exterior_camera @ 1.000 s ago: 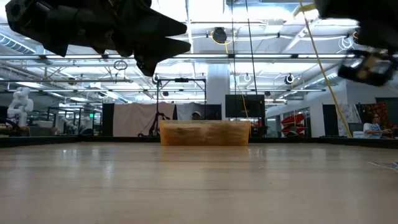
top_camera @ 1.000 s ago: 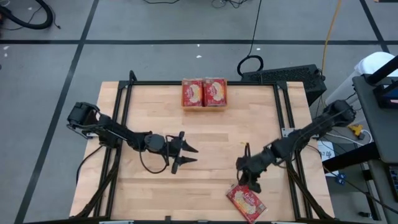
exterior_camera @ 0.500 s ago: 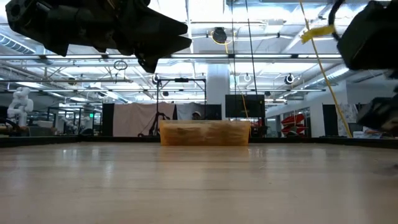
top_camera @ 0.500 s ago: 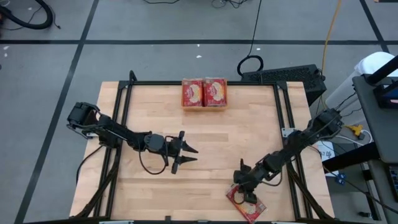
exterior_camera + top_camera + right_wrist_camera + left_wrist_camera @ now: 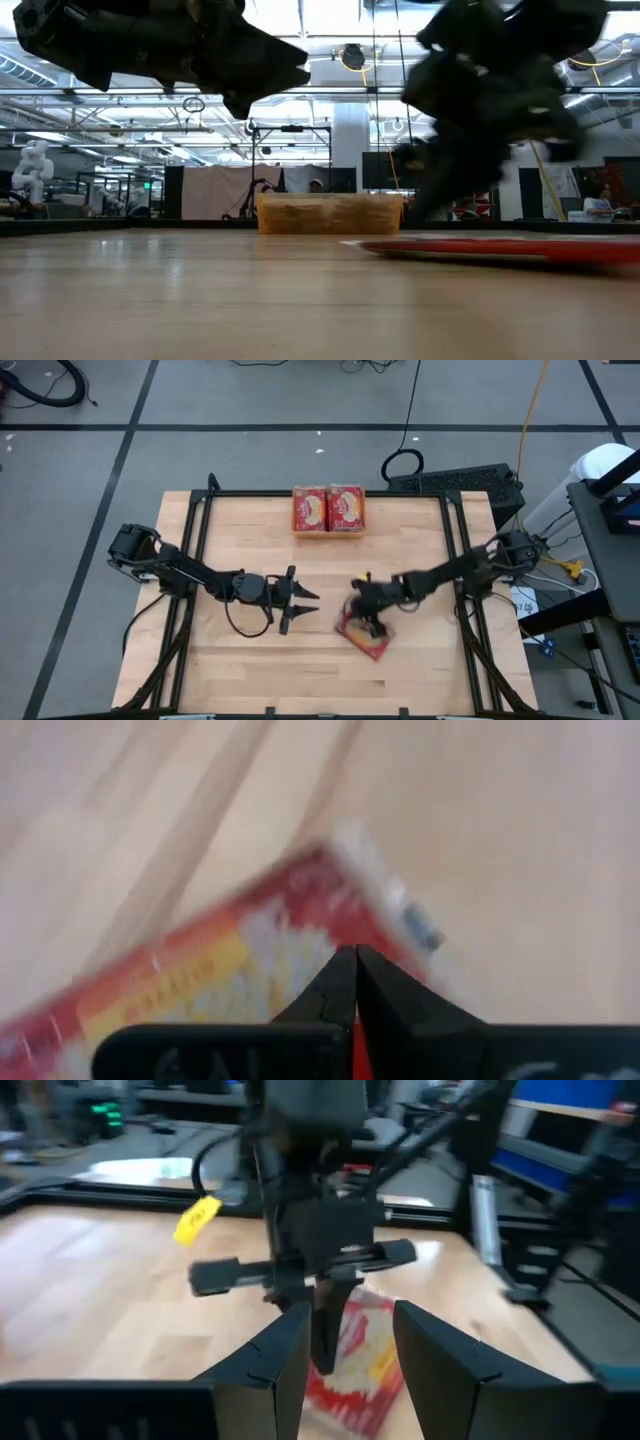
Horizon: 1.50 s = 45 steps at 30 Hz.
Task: Sort popcorn bags into baskets
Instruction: Put the popcorn pack into the orange bin
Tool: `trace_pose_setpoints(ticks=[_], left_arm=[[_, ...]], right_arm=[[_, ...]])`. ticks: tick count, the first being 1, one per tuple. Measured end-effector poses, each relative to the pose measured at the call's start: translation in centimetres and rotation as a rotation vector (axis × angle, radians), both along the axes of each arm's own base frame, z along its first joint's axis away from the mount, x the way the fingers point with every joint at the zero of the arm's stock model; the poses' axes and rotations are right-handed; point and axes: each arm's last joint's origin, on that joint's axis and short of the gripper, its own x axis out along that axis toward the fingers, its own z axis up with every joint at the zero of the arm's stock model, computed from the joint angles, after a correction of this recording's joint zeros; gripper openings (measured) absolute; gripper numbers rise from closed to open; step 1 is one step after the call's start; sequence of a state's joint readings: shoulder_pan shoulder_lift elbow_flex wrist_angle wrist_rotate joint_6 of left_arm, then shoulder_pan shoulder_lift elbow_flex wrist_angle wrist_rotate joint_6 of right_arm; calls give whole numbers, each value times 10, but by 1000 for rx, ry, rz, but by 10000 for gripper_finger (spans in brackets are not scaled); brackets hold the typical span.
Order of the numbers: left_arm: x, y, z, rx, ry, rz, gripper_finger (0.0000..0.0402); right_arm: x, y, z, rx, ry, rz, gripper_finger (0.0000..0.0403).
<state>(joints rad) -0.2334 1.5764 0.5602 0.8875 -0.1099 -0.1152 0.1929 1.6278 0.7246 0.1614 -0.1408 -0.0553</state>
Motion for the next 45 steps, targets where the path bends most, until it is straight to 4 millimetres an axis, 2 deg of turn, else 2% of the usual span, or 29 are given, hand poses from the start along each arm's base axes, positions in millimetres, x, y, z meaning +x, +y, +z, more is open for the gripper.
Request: trace_pose_setpoints(ticks=[3,6,9,12,15,17,19,23,27,31,38,42,45], left_arm=[[1,7,-1,-34,8,83,147],[2,14,-2,-54,27,146,147],[4,23,-5,-49,44,203,148],[11,30,-1,-55,67,234,148],[23,31,11,-4,92,233,148],[30,30,19,40,111,224,148],[41,30,24,68,128,222,148],[48,30,21,76,162,189,148],[47,30,6,31,262,106,148],[49,30,-6,1,310,101,148],[60,27,-22,-22,268,75,148],[62,27,-32,-39,288,80,147],[62,27,-39,-41,324,82,147]], right_arm=[[10,-22,13,29,-133,43,6],[9,-31,25,47,-187,50,6],[0,-31,36,70,-151,6,6],[-13,-29,38,58,-25,-114,6],[-24,-28,31,13,104,-238,6],[-27,-29,24,-20,127,-287,6],[-30,-30,14,-42,121,-327,6],[-30,-35,1,-14,-3,-353,6],[-33,-34,-14,37,-71,-295,6],[-31,-32,-21,73,-109,-263,6],[-22,-26,-40,88,-138,-242,6],[-15,-19,-44,144,-240,-177,6],[-12,-16,-37,116,-330,-128,6]])
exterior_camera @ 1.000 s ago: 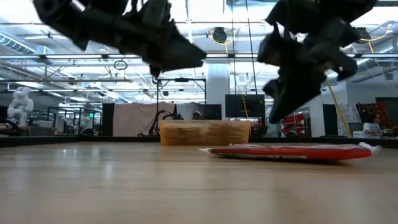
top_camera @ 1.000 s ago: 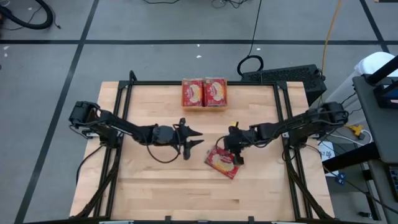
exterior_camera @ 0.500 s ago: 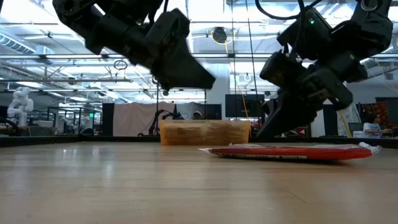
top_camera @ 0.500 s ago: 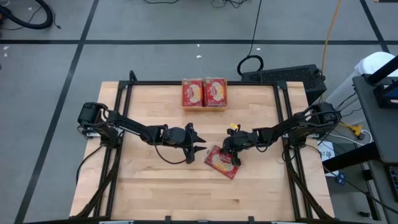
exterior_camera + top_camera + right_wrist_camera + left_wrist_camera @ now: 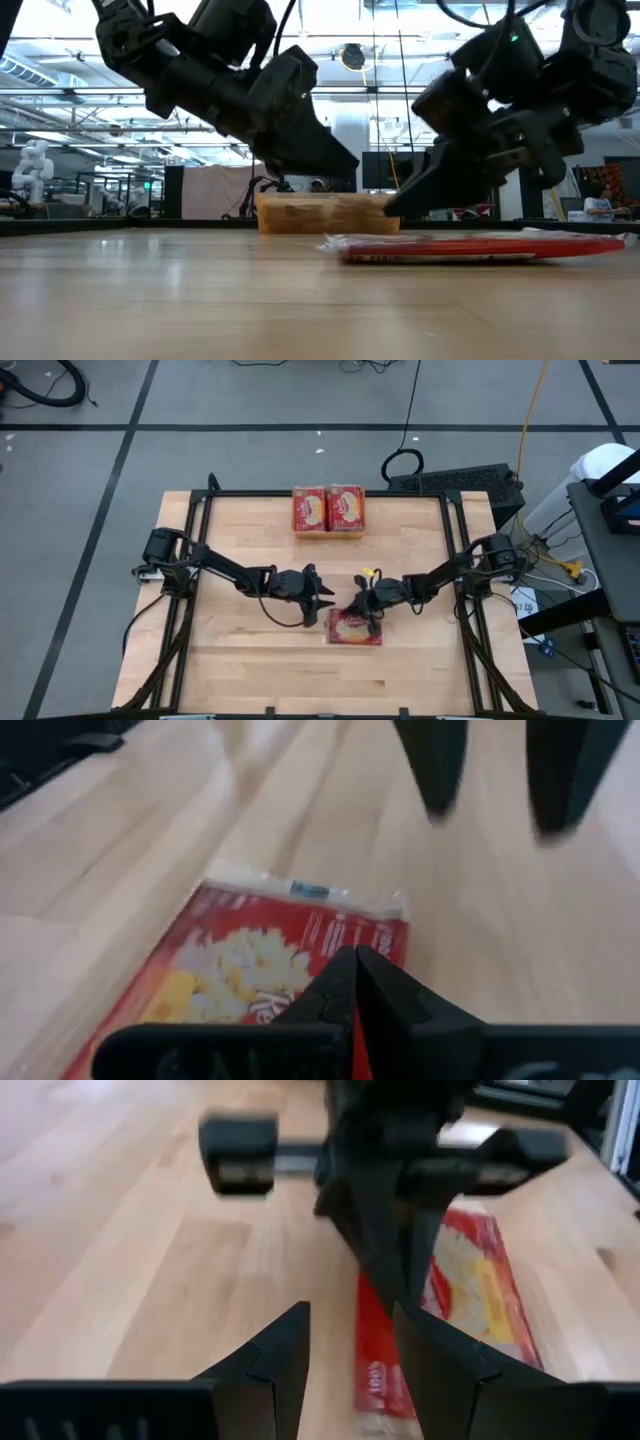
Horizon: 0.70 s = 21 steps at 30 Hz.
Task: Sort popcorn bags into baskets
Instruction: Put the popcorn pack into the orange bin
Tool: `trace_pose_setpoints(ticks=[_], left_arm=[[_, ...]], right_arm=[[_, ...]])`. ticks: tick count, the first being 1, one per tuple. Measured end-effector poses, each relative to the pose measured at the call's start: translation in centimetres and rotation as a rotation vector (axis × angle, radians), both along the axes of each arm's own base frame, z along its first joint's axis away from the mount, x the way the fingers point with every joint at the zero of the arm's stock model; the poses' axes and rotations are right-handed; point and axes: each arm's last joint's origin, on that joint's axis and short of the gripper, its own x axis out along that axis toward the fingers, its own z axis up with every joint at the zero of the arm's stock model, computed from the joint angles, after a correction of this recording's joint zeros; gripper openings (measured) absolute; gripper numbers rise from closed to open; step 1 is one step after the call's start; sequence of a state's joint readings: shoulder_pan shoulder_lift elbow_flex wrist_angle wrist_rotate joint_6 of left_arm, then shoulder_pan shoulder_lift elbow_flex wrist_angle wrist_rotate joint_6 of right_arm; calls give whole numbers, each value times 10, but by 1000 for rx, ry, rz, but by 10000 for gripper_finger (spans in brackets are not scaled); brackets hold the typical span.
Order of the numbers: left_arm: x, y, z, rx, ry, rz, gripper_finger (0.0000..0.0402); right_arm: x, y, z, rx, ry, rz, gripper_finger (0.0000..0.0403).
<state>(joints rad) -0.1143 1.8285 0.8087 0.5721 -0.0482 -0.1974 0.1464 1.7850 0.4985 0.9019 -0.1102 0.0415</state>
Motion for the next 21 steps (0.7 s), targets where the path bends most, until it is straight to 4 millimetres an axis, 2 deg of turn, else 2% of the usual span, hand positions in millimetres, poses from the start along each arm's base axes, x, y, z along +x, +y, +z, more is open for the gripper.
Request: trace_pose_setpoints(ticks=[3,7,13,18,21], left_arm=[[-2,0,-3,-30,40,-48,148],[-5,-3,-8,-79,102,-123,159],[-7,-9,-19,-43,167,-91,223],[-3,-10,-38,-34,167,-80,278],[0,-10,-51,-22,166,-90,286]], right_arm=[[-1,0,9,-40,-22,25,6],[-6,-1,30,-60,-49,26,6],[-16,-4,57,-92,-74,-24,6],[-19,-6,63,-107,-81,-45,6],[-20,-6,61,-119,-68,-57,6]])
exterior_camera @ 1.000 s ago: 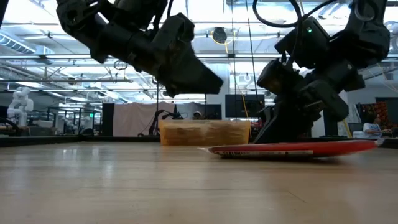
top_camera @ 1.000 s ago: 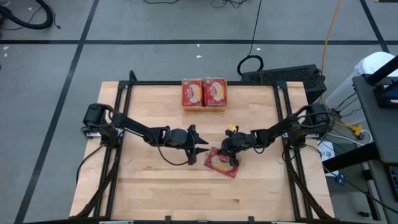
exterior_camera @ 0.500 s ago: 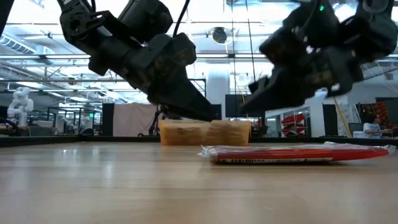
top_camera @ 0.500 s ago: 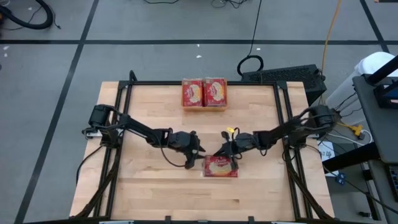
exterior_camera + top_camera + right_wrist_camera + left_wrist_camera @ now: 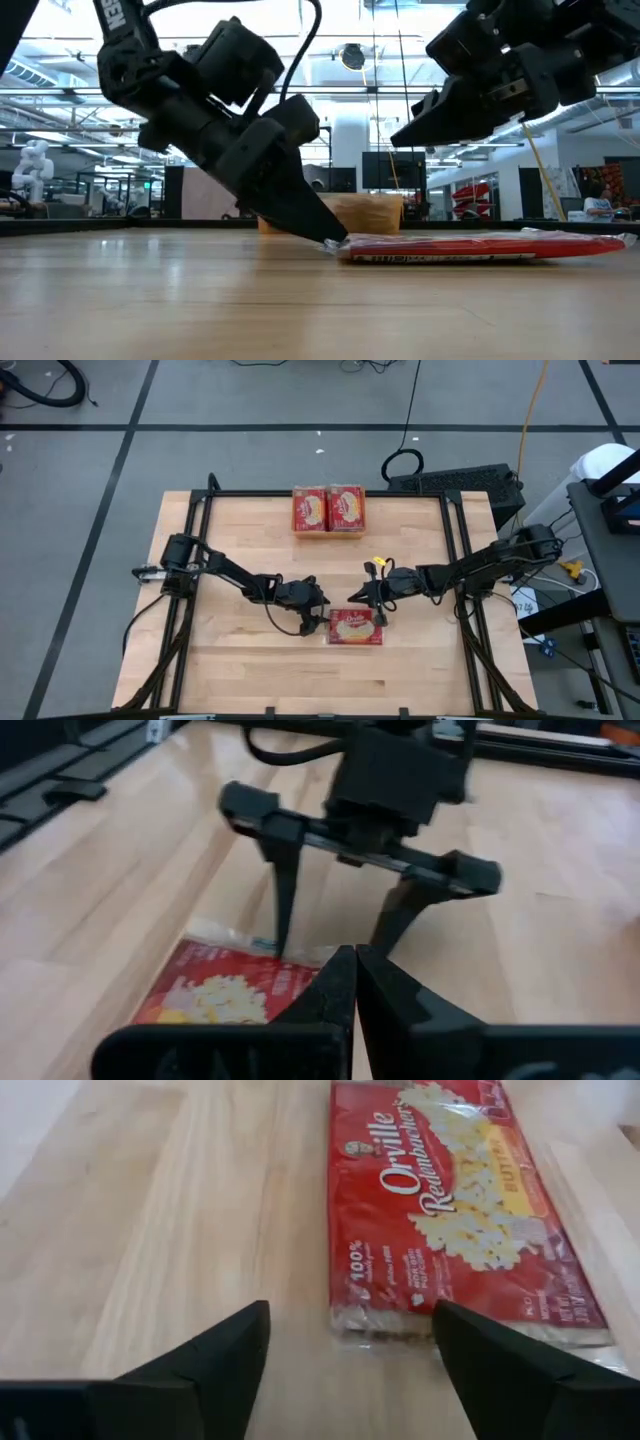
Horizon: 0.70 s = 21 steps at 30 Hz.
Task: Sort popcorn bags into baskets
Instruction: Put the popcorn pack into the orange bin
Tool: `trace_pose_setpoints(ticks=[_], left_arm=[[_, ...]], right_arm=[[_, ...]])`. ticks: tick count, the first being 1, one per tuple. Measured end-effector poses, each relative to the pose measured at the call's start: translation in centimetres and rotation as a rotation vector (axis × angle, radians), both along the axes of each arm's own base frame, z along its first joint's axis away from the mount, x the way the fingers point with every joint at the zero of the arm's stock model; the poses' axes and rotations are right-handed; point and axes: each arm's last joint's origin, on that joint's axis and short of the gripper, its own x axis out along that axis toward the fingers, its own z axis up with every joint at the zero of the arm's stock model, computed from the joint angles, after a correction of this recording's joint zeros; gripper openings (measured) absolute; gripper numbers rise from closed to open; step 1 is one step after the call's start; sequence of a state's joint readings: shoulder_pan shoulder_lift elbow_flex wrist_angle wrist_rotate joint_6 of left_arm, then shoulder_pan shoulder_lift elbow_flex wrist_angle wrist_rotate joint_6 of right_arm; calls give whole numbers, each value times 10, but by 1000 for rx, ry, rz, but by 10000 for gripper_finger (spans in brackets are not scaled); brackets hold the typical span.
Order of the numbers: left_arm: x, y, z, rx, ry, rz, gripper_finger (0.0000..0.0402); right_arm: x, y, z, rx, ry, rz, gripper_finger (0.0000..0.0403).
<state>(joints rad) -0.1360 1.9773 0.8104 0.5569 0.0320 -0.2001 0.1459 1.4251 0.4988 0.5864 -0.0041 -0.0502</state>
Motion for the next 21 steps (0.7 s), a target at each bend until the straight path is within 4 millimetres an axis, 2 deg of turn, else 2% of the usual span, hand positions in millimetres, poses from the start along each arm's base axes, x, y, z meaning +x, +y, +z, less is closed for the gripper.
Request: trace_pose_setpoints(ticks=[2,5,12,16,21], left_arm=[[1,0,-8,16,-4,-12,273],[3,0,-15,38,-11,-51,221],[4,5,-15,65,-29,-83,25],[4,11,-7,71,-46,-89,13],[1,23,24,118,-88,-68,4]], right_arm=[[1,0,-2,-4,9,-10,6],[1,0,-5,-5,28,-11,6],[1,0,-7,25,43,-27,6],[-1,-1,-11,65,92,-54,6],[-7,-5,-14,54,159,-176,6]])
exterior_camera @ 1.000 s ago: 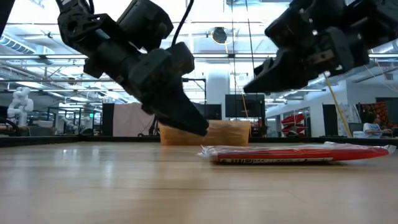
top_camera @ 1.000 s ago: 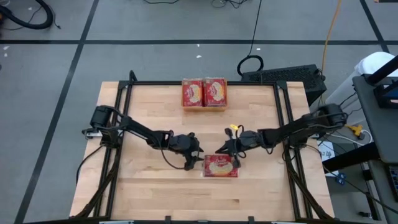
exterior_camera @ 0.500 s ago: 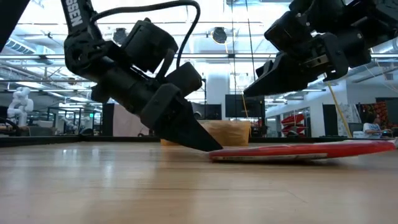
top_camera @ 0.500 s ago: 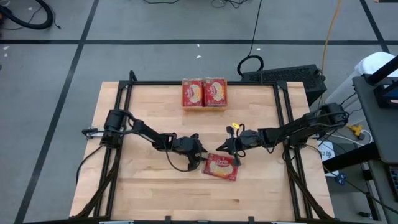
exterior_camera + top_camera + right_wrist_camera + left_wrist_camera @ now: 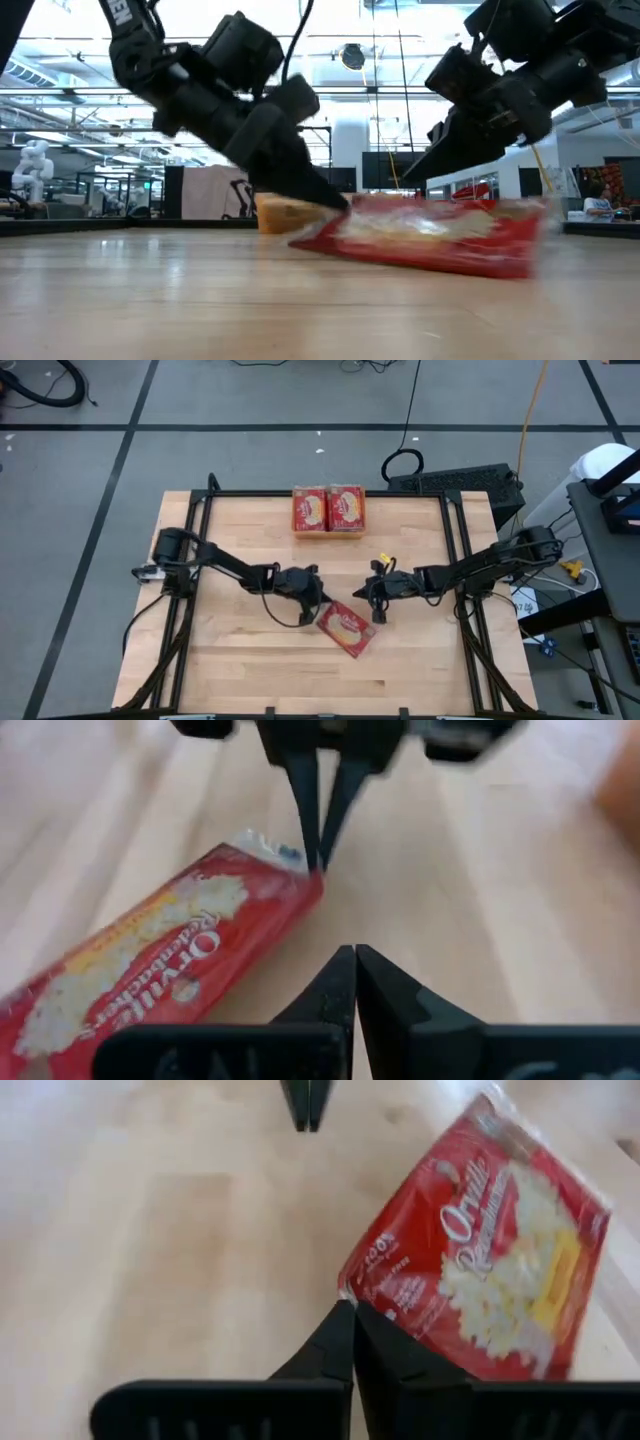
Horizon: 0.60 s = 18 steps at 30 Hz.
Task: Sort popcorn bags into baskets
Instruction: Put the popcorn pack into the orange bin
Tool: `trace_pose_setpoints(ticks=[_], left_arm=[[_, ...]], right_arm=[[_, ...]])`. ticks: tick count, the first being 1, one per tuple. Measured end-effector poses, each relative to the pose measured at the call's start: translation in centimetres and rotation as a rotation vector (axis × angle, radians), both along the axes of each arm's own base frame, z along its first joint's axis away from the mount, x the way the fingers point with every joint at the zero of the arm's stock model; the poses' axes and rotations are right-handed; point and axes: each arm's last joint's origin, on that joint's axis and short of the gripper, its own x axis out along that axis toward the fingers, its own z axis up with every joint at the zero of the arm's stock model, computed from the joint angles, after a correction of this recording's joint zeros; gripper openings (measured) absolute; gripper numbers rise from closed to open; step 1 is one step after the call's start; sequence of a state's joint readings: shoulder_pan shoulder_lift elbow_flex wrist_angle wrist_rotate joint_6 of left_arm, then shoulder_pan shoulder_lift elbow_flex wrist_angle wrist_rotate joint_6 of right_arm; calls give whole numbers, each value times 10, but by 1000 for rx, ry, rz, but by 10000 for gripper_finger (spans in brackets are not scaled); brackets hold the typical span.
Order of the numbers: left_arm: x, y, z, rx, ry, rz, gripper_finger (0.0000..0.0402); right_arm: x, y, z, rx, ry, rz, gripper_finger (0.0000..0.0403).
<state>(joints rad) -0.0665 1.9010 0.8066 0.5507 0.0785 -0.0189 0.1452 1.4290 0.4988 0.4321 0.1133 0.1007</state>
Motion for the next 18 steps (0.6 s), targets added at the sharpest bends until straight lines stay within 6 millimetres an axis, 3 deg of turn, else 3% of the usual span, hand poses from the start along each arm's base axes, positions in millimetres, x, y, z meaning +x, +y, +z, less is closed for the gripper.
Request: trace_pose_setpoints(ticks=[9,18], left_arm=[[-18,16,61,78,-42,99,2],[-43,19,95,173,-7,150,1]], right_arm=[[-10,-5,17,11,-26,-149,31],[-24,-3,2,150,193,-188,152]])
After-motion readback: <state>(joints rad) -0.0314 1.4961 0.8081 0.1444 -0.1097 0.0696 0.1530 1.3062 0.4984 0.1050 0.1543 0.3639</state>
